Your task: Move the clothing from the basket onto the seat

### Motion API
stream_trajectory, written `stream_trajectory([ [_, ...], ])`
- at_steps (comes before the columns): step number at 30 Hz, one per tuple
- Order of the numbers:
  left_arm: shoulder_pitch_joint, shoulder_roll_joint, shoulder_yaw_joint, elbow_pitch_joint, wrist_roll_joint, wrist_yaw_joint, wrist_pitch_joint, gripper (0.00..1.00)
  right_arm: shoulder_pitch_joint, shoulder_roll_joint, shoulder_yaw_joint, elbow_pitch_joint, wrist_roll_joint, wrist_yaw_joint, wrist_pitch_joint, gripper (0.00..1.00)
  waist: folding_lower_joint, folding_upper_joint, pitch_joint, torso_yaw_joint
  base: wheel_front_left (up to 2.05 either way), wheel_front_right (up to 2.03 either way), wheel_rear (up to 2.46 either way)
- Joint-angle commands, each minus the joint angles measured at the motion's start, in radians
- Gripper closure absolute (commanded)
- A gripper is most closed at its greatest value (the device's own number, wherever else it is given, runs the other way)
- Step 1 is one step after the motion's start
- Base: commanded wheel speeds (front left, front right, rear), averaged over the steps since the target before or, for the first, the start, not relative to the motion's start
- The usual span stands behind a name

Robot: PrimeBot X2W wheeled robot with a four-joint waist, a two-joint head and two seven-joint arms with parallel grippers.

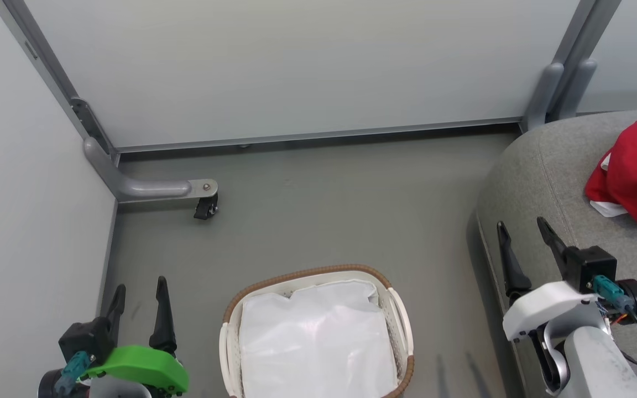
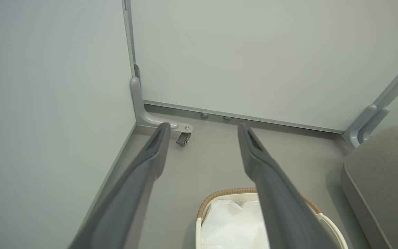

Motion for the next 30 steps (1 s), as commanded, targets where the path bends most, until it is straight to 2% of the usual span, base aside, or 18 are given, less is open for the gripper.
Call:
stream_trajectory([
  [1,0.023,0.0,0.005,-0.009,0.009,-0.003,-0.001,0.0,0.032,-0.004,-0.001,-0.004,0.009,-0.001,0.0,0.0,0.0,0.0,-0.031,0.015,0.0,0.0,0.0],
  [6,0.077,-0.002,0.01,-0.031,0.012,-0.003,-0.001,0.0,0.085,-0.004,0.005,-0.013,0.032,-0.001,0.0,0.0,0.0,0.0,-0.053,0.013,0.0,0.0,0.0],
  [11,0.122,-0.002,-0.003,-0.043,-0.031,-0.003,-0.001,0.0,0.128,-0.004,0.015,-0.025,0.055,-0.001,0.0,0.0,0.0,0.0,-0.064,0.016,0.0,0.0,0.0],
  [12,0.111,-0.002,-0.003,-0.039,-0.03,-0.001,0.0,1.0,0.118,0.0,0.015,-0.022,0.053,0.0,0.0,1.0,0.0,0.0,-0.064,0.015,0.0,0.0,0.0],
  [17,0.121,-0.008,-0.002,0.005,-0.033,-0.001,0.001,1.0,0.148,0.012,0.014,0.023,0.057,0.0,0.003,1.0,0.0,0.0,-0.064,0.015,0.0,0.0,0.0],
  [30,0.099,-0.007,0.02,-0.03,-0.256,-0.001,0.067,1.0,0.147,0.01,-0.001,-0.011,0.311,0.0,0.07,1.0,0.0,0.0,-0.064,0.012,0.0,0.0,0.0],
])
